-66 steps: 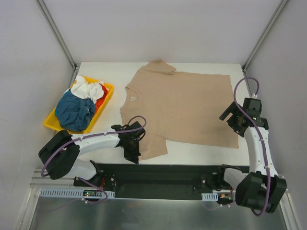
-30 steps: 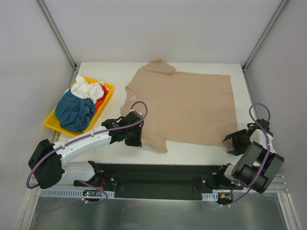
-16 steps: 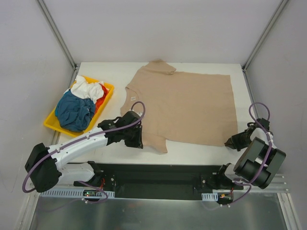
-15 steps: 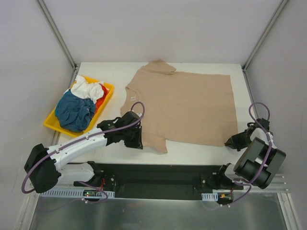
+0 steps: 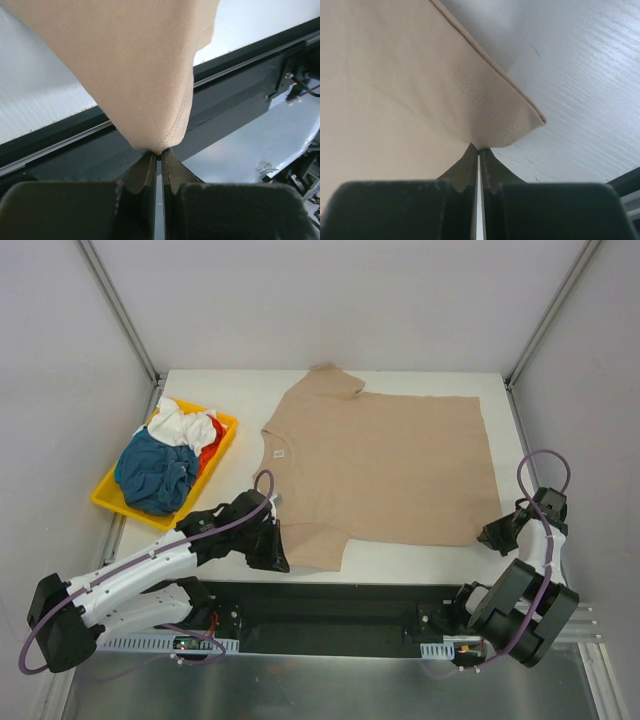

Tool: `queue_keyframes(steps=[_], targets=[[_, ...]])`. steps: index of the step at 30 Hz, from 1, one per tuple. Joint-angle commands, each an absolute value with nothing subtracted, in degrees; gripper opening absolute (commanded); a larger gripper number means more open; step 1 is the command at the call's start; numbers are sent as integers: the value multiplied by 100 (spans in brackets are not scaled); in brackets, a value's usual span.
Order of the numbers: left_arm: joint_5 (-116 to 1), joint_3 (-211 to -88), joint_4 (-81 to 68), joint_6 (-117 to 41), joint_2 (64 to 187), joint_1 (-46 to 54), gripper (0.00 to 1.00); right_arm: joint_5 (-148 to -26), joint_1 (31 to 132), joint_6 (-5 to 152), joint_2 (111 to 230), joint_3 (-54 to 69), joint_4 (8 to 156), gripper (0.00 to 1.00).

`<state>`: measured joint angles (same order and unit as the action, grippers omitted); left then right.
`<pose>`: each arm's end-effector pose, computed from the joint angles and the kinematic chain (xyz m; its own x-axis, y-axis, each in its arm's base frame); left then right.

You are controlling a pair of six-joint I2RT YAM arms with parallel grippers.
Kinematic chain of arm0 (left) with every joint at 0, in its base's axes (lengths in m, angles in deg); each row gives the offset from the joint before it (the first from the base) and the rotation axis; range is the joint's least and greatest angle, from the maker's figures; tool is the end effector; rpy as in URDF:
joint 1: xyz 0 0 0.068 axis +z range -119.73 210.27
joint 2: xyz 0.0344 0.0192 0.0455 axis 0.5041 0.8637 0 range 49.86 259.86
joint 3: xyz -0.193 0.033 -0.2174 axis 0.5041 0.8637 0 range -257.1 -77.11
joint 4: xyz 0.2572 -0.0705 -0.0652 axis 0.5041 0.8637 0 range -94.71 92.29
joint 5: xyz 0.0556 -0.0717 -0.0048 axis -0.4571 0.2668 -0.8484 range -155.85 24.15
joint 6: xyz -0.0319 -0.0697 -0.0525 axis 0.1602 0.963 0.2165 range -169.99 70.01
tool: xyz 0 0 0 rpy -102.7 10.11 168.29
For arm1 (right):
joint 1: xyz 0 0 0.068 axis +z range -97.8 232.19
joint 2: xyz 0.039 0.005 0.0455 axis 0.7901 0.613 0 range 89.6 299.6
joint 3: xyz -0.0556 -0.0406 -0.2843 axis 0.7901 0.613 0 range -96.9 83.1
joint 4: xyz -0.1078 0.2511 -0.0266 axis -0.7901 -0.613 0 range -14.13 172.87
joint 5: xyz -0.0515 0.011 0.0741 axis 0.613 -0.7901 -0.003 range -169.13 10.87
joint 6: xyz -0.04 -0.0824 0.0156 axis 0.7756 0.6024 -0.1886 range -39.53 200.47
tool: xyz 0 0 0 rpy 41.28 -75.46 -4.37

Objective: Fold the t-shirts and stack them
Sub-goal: Grap the side of the flattened tshirt closest away from the robot with both arms, then fold the flattened tshirt in 1/3 of the way

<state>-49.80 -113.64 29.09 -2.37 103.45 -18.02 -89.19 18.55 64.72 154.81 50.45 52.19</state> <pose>0.1250 -0.1749 0.2041 -0.9636 0.0142 -0.2671 0.1807 0.7708 -0.6109 0.1925 -0.1108 0.1432 -0.5852 0.7104 -0.3910 0.6637 0.6966 0.2723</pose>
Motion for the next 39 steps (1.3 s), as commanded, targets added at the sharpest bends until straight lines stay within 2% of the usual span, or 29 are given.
queue_keyframes(steps=[1, 6, 12, 16, 19, 25, 39], targets=[[-4775, -11279, 2992, 125, 9979, -1816, 0, -8801, 1853, 6640, 15104, 5119, 4930, 1], [-5187, -11551, 2956, -23, 10048, -1816, 0, -8975, 1862, 6763, 14831, 5005, 4859, 1], [-5873, -12349, 2632, -602, 10776, -1772, 0, -9003, 2300, 7009, 14805, 4645, 5140, 2], [-5978, -13062, 2552, -1078, 11515, -1614, 0, -8354, 3230, 7018, 15199, 4057, 4974, 2], [-6128, -13493, 2280, -1333, 12034, -1369, 0, -7992, 3470, 6809, 15489, 3696, 4903, 2], [-6067, -14003, 1727, -1501, 12685, -779, 0, -7948, 3523, 6588, 16165, 2924, 4781, 2], [-5592, -15277, 1656, -1861, 13915, 170, 0, -7816, 3699, 6623, 17678, 1288, 4525, 3]])
